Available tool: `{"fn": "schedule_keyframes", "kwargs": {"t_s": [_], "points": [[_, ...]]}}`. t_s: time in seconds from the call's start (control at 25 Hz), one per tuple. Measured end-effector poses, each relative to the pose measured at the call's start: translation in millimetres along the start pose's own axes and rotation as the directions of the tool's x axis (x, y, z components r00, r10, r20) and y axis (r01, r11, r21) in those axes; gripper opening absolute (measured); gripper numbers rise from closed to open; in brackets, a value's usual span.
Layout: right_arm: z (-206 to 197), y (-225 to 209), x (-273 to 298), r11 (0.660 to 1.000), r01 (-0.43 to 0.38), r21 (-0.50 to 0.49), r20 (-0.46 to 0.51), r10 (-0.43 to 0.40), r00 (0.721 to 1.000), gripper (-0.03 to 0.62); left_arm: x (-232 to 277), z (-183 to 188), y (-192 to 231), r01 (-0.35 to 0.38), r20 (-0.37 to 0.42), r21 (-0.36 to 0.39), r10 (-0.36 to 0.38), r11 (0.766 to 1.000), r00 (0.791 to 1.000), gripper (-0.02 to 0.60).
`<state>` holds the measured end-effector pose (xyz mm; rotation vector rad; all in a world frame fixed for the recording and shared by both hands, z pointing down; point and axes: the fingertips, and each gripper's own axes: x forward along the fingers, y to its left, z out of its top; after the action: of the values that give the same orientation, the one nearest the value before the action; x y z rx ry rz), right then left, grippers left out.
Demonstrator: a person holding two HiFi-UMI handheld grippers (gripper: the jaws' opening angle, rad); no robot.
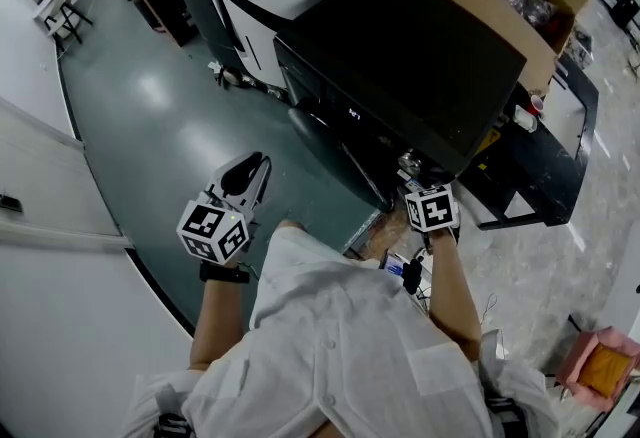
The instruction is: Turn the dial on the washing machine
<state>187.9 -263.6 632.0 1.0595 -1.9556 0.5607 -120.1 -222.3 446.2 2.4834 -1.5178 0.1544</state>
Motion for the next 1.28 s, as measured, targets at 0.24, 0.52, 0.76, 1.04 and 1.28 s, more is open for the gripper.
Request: {"fn": "schedule_keyframes", "kwargs": {"t_s": [0.24,0.52,0.76,1.04,1.28], "points": [[15,-2,-52,0.999,0.011,0.031,0.155,-0.016,0.988,0.215,-1,3,-4,0.012,0.007,0.011,-0.013,1.000,1.000,0.060],[73,5,-128,0.999,-0.039,-0.018,0.519,0.043,0.854,0.162,1,12,-6,0.020,0.020,0.021,-0.020,1.000,1.000,0.060],[89,13,-169,0.990,0.078,-0.116,0.681,0.022,0.732,0.016,-1,16,-8,0.008,0.040,0.033,-0.009,0.999,0.999,0.060],[97,4,-180,0.994,0.103,-0.030,0.725,-0.050,0.687,0.000,-1,14,-6,0.004,0.050,0.030,-0.005,1.000,0.999,0.060],[103,5,-183,0.994,0.106,-0.033,0.728,-0.049,0.684,0.000,-2,15,-8,0.006,0.051,0.030,-0.008,1.000,0.999,0.060]]}}
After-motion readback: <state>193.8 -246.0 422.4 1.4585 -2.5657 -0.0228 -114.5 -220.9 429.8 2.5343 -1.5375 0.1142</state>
